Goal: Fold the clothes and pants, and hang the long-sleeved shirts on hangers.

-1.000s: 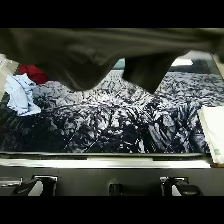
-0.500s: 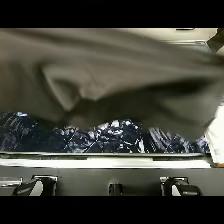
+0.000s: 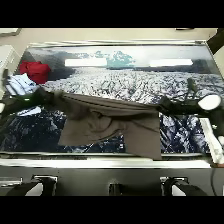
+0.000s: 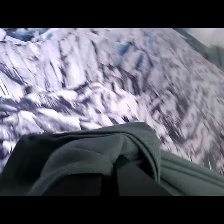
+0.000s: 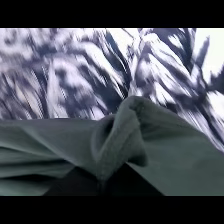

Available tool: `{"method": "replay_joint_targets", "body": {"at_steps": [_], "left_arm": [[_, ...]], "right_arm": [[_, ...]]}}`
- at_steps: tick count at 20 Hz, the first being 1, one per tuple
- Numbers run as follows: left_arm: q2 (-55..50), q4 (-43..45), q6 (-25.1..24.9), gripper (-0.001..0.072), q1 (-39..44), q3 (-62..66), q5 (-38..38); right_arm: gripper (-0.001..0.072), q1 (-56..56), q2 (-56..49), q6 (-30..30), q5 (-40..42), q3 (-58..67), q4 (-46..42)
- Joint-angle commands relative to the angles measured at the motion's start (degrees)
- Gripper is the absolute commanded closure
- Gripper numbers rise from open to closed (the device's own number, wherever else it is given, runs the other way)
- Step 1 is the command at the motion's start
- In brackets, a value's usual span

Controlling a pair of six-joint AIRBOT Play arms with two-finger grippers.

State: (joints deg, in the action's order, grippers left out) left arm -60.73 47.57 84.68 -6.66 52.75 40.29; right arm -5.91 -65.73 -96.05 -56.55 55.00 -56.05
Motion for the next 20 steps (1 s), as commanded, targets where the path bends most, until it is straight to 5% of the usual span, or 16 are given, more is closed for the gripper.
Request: {"method": "replay_joint_targets", "body": {"at_steps": [1, 4, 5, 8, 10, 13, 14, 16, 20], "left_arm": [[-11.6, -5.5, -0.2, 0.0674, 5.7, -0.3, -13.2], [-15.5, -6.0, -0.2, 0.067, 10.4, 0.7, -10.6], [-15.7, -6.0, -0.2, 0.0599, 11.1, 0.7, -9.6], [-14.1, -4.5, -5.0, -0.0009, 6.7, 3.5, 0.3], [-12.6, 1.0, -8.2, -0.0004, -2.1, 8.2, 16.1], [-12.7, 9.9, -4.8, -0.0002, -14.4, 8.6, 33.3], [-12.7, 12.8, -3.8, 0.0004, -17.3, 6.2, 35.9], [-12.7, 14.8, -5.0, 0.014, -21.1, -0.3, 36.9], [-13.3, 12.5, -13.4, 0.0139, -22.1, -9.7, 34.1]], "right_arm": [[0.0667, 0.1, -9.9, 2.5, 18.1, -3.2, 16.7], [0.0635, 0.2, -13.3, 3.0, 17.2, -3.2, 17.4], [0.0593, 0.0, -13.3, 4.2, 17.3, -3.1, 17.5], [0.0057, -5.2, -11.0, 11.2, 8.3, 3.2, 15.8], [0.0016, -12.1, -9.6, 13.3, -3.5, 9.1, 4.9], [0.0029, -23.1, -9.6, 8.2, -17.3, 10.3, -9.2], [0.0043, -25.7, -9.6, 8.5, -20.0, 8.9, -9.0], [0.0043, -27.1, -9.6, 10.8, -23.9, 6.0, -9.1], [0.0043, -27.0, -9.6, 11.5, -26.7, 2.8, -7.0]]}}
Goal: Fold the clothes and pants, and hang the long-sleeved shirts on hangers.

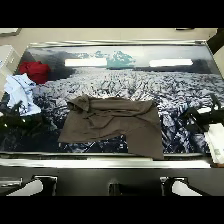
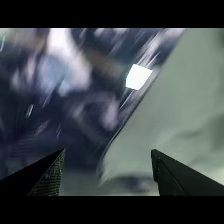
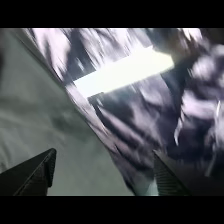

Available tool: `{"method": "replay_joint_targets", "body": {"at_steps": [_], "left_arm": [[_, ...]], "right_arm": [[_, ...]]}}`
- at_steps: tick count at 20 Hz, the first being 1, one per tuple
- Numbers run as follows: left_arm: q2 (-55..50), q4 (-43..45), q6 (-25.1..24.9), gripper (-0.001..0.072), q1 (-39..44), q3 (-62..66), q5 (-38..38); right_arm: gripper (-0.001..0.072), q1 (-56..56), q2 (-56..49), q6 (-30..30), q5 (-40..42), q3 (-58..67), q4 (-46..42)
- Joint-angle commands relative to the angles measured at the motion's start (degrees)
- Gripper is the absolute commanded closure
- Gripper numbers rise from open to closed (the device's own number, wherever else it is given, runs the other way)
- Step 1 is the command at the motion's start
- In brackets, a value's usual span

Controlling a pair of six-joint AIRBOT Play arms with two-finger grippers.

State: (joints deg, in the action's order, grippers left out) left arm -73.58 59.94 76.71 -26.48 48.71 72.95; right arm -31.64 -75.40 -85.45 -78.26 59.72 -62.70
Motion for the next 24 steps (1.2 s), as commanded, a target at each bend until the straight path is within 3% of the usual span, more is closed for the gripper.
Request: {"method": "replay_joint_targets", "body": {"at_steps": [1, 3, 5, 11, 12, 13, 14, 15, 20, 24], "left_arm": [[-1.1, -1.9, -6.9, 0.0139, -2.2, -6.9, 0.9], [-2.9, -4.5, -9.2, 0.0141, -1.6, -7.6, 0.8], [-4.6, -5.4, -9.7, 0.0185, -0.2, -7.6, 0.8], [-7.4, -6.5, -9.9, 0.0211, 6.3, -7.6, 0.7], [-7.6, -6.5, -9.8, 0.0274, 7.0, -7.6, 0.3], [-7.7, -6.6, -9.6, 0.0385, 7.3, -7.6, -0.6], [-7.7, -6.7, -9.2, 0.0545, 7.6, -7.6, -1.1], [-7.7, -6.6, -9.3, 0.0654, 7.6, -7.6, -1.2], [-7.3, -6.6, -9.2, 0.0677, 7.6, -7.6, -0.7], [-5.5, -6.6, -9.2, 0.0677, 7.6, -7.6, 0.6]], "right_arm": [[0.0043, -1.3, 0.0, 0.9, -5.2, -2.1, -0.1], [0.0043, -1.3, 0.0, 0.8, -5.9, -2.1, 0.3], [0.0044, -1.3, 0.0, 0.8, -6.5, -2.1, 0.6], [0.0044, -1.3, 0.0, 0.8, -7.3, -2.1, 0.6], [0.0044, -1.3, 0.0, 0.8, -7.3, -2.1, 0.6], [0.0044, -1.3, 0.0, 0.8, -7.3, -2.1, 0.6], [0.0045, -1.3, 0.0, 0.8, -7.3, -2.1, 0.6], [0.0045, -1.2, 0.0, 0.8, -7.3, -2.1, 0.5], [0.0046, -1.2, 0.0, 2.9, -2.4, -5.8, 0.8], [0.005, 0.2, -4.7, 7.3, 3.7, -8.3, 10.6]]}}
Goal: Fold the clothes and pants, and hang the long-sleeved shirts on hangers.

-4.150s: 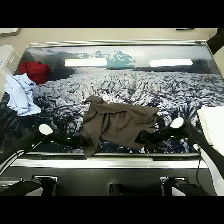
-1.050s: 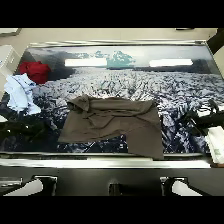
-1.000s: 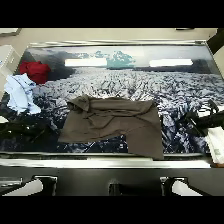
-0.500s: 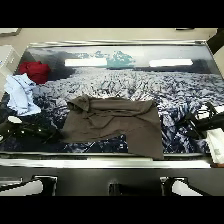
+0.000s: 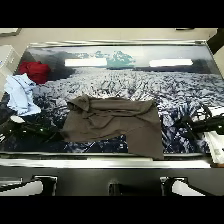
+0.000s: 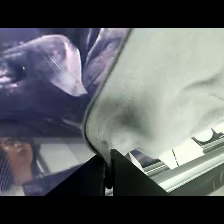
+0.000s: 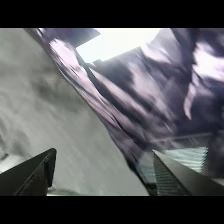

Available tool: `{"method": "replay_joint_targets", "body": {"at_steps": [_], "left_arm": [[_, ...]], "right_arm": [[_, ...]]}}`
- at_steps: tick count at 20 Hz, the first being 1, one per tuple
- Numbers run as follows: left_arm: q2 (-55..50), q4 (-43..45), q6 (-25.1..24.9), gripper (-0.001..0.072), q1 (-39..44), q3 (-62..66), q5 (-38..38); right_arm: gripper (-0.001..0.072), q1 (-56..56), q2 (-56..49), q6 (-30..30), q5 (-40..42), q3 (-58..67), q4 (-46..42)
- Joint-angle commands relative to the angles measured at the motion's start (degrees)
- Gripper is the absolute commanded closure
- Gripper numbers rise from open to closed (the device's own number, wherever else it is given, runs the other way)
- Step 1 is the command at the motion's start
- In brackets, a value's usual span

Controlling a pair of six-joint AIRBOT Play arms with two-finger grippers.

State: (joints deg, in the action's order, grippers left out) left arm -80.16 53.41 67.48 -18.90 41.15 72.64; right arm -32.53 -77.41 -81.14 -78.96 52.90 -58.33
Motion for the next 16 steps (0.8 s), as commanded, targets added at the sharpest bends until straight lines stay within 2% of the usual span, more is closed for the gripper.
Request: {"method": "replay_joint_targets", "body": {"at_steps": [1, 4, 7, 9, 11, 12, 13, 16], "left_arm": [[1.7, -0.1, 0.0, 0.0677, 0.1, 0.0, 1.0], [3.5, -0.6, 0.0, 0.0677, 0.1, 0.0, 1.5], [4.8, -0.5, 0.0, 0.0677, 0.0, 0.0, 1.2], [4.9, -0.5, 0.0, 0.0677, 0.0, 0.6, 1.0], [4.9, -0.5, 0.0, 0.0676, 0.0, 1.8, 1.1], [4.9, -0.6, 0.0, 0.0676, 0.1, 2.6, 1.2], [4.9, -0.8, 0.0, 0.0676, 0.0, 3.4, 1.6], [5.8, -1.7, 0.0, 0.0677, 0.1, 7.7, 3.7]], "right_arm": [[0.005, 3.3, -4.3, 3.9, 6.3, -1.4, 7.2], [0.0063, 10.4, -7.6, 4.9, 13.6, -1.4, 9.2], [0.0173, 15.1, -8.4, 4.3, 17.5, -1.4, 11.1], [0.0246, 16.7, -8.4, 0.0, 19.3, -1.4, 11.1], [0.0422, 17.1, -8.4, -1.9, 18.5, -1.4, 11.7], [0.0572, 17.1, -8.4, -2.0, 16.6, -1.4, 12.1], [0.0669, 17.1, -8.4, -1.8, 14.4, -1.1, 12.2], [0.0672, 17.1, -6.3, 3.0, 8.4, 3.3, 12.0]]}}
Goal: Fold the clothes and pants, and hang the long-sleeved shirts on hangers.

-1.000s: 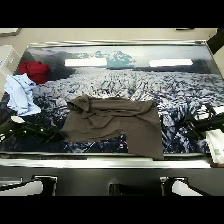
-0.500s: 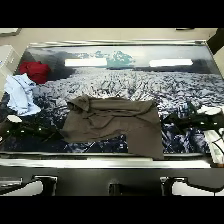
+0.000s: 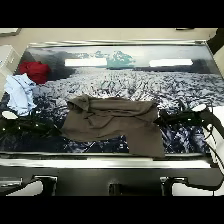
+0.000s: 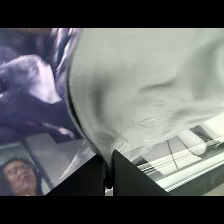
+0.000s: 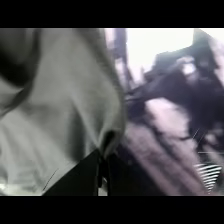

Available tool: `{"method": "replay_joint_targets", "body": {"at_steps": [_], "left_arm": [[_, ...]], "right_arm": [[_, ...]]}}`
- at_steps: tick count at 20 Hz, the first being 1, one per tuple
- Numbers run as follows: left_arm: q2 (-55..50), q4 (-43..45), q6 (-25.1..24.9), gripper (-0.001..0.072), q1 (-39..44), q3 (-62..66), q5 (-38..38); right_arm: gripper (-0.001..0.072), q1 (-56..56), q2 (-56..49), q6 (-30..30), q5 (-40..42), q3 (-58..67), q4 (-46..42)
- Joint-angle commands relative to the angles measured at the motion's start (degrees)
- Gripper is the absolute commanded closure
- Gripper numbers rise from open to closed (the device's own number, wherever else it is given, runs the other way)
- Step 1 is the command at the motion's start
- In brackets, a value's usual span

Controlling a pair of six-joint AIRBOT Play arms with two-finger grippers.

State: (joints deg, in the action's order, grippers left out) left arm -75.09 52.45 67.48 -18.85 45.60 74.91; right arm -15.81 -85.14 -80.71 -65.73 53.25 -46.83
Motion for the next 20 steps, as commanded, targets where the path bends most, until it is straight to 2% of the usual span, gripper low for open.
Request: {"method": "replay_joint_targets", "body": {"at_steps": [1, 3, 5, 8, 10, 13, 15, 18, 20], "left_arm": [[2.6, -1.6, 0.0, 0.0679, 0.0, 6.3, 0.9], [7.8, -3.0, 2.4, 0.0679, 0.0, 16.0, -3.5], [13.4, -3.0, 5.2, 0.0678, 0.0, 29.8, -9.9], [21.1, -3.0, 6.1, 0.0677, 0.0, 50.3, -20.0], [26.3, -3.0, 6.1, 0.0677, 0.0, 58.3, -22.9], [33.7, -2.9, 6.1, 0.0677, 0.0, 60.0, -23.2], [37.2, -3.0, 6.1, 0.0677, 0.0, 60.0, -26.4], [39.3, -2.9, 6.7, 0.0677, 0.0, 60.0, -31.0], [38.9, -2.7, 9.8, 0.0678, 0.0, 60.0, -29.7]], "right_arm": [[0.0672, 0.3, 3.8, 3.5, -5.7, 6.6, -0.5], [0.0671, 0.3, 9.7, 3.6, -4.0, 17.2, -3.7], [0.0671, 0.3, 16.7, 3.6, 1.5, 31.1, -9.1], [0.067, 0.3, 27.7, 3.8, 11.1, 49.4, -18.1], [0.067, 0.3, 35.0, 3.1, 12.4, 54.6, -21.2], [0.067, 0.3, 43.9, 0.3, 12.3, 54.9, -21.9], [0.067, 0.3, 47.7, -1.0, 13.2, 54.9, -24.5], [0.067, 0.3, 49.4, -3.3, 13.2, 54.9, -27.8], [0.067, 0.3, 49.3, -3.3, 13.1, 54.9, -27.8]]}}
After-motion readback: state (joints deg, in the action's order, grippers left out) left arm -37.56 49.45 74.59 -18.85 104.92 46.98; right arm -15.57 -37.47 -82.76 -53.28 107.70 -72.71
